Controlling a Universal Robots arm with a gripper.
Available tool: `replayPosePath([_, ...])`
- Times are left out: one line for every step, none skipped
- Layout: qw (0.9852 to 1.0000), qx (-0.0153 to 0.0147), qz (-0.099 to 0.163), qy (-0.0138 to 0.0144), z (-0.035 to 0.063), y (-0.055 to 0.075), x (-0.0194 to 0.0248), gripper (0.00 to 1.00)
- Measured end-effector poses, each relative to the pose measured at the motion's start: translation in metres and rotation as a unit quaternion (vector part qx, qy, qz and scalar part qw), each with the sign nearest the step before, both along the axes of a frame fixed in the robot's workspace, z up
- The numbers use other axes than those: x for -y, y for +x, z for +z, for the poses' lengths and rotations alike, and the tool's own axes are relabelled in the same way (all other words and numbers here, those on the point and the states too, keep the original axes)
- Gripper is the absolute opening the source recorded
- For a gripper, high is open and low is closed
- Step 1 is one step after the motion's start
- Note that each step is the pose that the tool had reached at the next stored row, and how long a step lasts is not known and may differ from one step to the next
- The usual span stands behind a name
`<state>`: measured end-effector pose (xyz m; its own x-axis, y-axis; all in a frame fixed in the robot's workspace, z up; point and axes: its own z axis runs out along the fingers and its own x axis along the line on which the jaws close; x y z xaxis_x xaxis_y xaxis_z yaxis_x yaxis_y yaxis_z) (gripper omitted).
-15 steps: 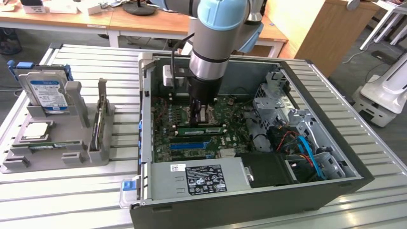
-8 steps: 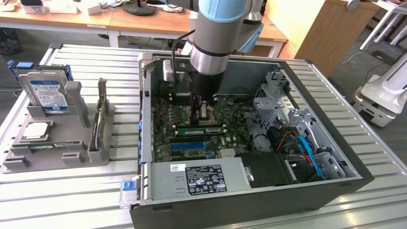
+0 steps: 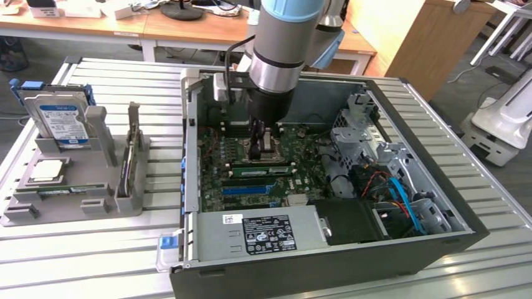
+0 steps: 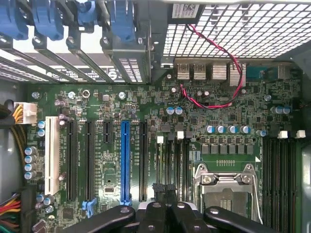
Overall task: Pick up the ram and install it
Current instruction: 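Press down the ram until it locks into place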
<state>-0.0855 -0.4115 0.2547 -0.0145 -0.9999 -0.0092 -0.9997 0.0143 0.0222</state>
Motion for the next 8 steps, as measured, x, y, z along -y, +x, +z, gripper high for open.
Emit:
replayPosePath([1.0, -0.0001, 0.0, -0.0001, 0.0001, 0.0, 0.0001, 0.11])
replayPosePath([1.0, 0.0, 0.0, -0.0001, 0.0001, 0.009, 0.0003, 0.11])
replayPosePath([1.0, -0.0001, 0.0, -0.0001, 0.0001, 0.012, 0.0005, 0.11])
replayPosePath([1.0, -0.0001, 0.0, 0.0, 0.0001, 0.014, 0.0006, 0.11])
replayPosePath([1.0, -0.0001, 0.0, -0.0001, 0.0001, 0.016, 0.0007, 0.11])
replayPosePath([1.0, -0.0001, 0.0, -0.0001, 0.0001, 0.018, 0.0009, 0.11])
replayPosePath([1.0, 0.0, 0.0, 0.0, 0.0, 0.02, 0.0009, 0.11])
replayPosePath([1.0, 0.0, 0.0, 0.0, 0.0, 0.022, 0.001, 0.11])
